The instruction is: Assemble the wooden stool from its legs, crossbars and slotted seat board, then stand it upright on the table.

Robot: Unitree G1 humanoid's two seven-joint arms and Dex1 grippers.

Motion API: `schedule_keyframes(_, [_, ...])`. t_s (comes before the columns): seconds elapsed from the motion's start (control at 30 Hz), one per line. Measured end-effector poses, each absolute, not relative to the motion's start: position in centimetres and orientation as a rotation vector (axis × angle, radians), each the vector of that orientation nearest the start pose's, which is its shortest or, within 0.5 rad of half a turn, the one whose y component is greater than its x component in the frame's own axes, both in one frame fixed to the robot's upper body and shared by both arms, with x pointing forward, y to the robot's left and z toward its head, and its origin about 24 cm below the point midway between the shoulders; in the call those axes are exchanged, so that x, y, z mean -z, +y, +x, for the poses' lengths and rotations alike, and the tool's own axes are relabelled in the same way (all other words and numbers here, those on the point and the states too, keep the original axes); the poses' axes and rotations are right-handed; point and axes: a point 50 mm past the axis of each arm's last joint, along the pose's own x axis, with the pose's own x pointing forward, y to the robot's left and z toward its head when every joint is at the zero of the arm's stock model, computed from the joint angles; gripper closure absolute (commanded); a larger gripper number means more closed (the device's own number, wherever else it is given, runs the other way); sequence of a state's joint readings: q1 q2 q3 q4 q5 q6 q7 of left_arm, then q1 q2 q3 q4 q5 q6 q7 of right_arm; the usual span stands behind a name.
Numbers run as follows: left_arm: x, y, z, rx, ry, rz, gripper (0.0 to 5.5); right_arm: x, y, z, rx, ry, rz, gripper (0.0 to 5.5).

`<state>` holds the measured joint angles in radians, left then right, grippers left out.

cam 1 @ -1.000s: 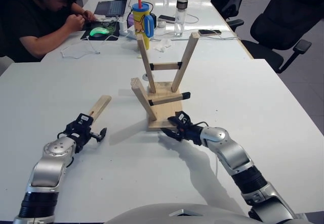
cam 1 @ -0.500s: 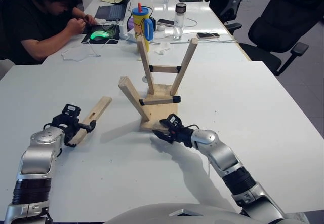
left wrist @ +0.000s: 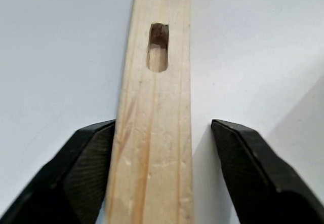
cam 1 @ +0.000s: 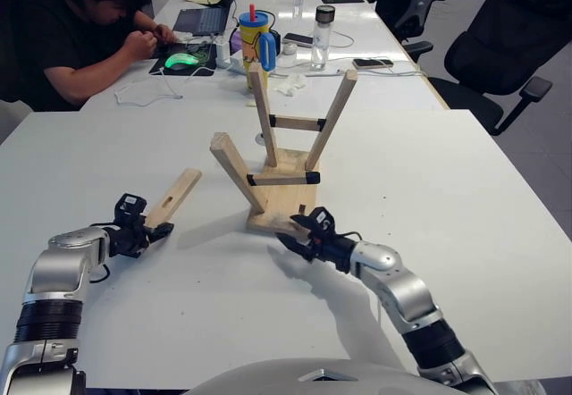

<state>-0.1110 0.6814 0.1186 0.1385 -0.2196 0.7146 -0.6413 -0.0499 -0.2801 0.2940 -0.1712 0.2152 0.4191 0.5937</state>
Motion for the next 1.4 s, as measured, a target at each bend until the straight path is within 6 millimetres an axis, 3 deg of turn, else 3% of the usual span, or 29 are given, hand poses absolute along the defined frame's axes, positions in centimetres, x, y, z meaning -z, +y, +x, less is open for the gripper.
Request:
schedule_keyframes(0.17, [-4.1,29.6,24.7,0.289,0.711,0.138,3.38,-4.7,-11.4,23.5,-0.895,0.327,-0.016,2.61])
schedule_keyframes(0.37, [-4.2,29.8,25.1,0.246,0.685,0.137,3.44,-4.5,-13.0,24.2,-0.813,0.353,0.028,2.61])
schedule_keyframes(0.43, [-4.5,30.2,25.5,0.203,0.658,0.126,3.44,-3.8,-14.6,24.9,-0.688,0.390,0.029,2.61])
schedule_keyframes(0.5, [-5.9,30.6,26.6,0.180,0.560,0.108,3.44,-2.9,-17.3,25.8,-0.511,0.438,0.023,2.61])
schedule_keyframes(0.6, [-12.9,30.2,30.0,0.213,0.209,0.071,3.44,-4.2,-19.7,27.7,-0.395,0.382,0.065,2.61])
schedule_keyframes(0.7, [-18.6,29.2,30.7,0.320,-0.048,-0.010,3.44,-6.5,-20.0,28.7,-0.454,0.281,0.134,2.43])
schedule_keyframes(0.8, [-23.5,27.1,29.8,0.525,-0.261,-0.150,3.44,-8.7,-19.5,28.6,-0.565,0.197,0.238,2.07])
schedule_keyframes(0.87, [-25.7,25.1,28.9,0.682,-0.336,-0.210,3.44,-9.9,-19.3,28.4,-0.632,0.160,0.307,1.75])
schedule_keyframes(1.0, [-28.4,20.3,25.9,1.034,-0.348,-0.312,3.44,-13.0,-19.7,27.7,-0.826,0.107,0.507,1.09])
schedule_keyframes(1.13, [-27.6,15.9,24.6,1.262,-0.236,-0.344,3.44,-17.2,-19.6,25.9,-1.099,0.072,0.623,0.55])
schedule_keyframes(1.27, [-22.9,12.4,24.4,1.368,-0.026,-0.438,3.44,-18.9,-19.9,24.4,-1.287,0.128,0.654,0.54])
schedule_keyframes(1.4, [-19.1,11.1,23.9,1.420,0.127,-0.459,3.44,-20.3,-20.0,24.3,-1.348,0.095,0.679,0.54])
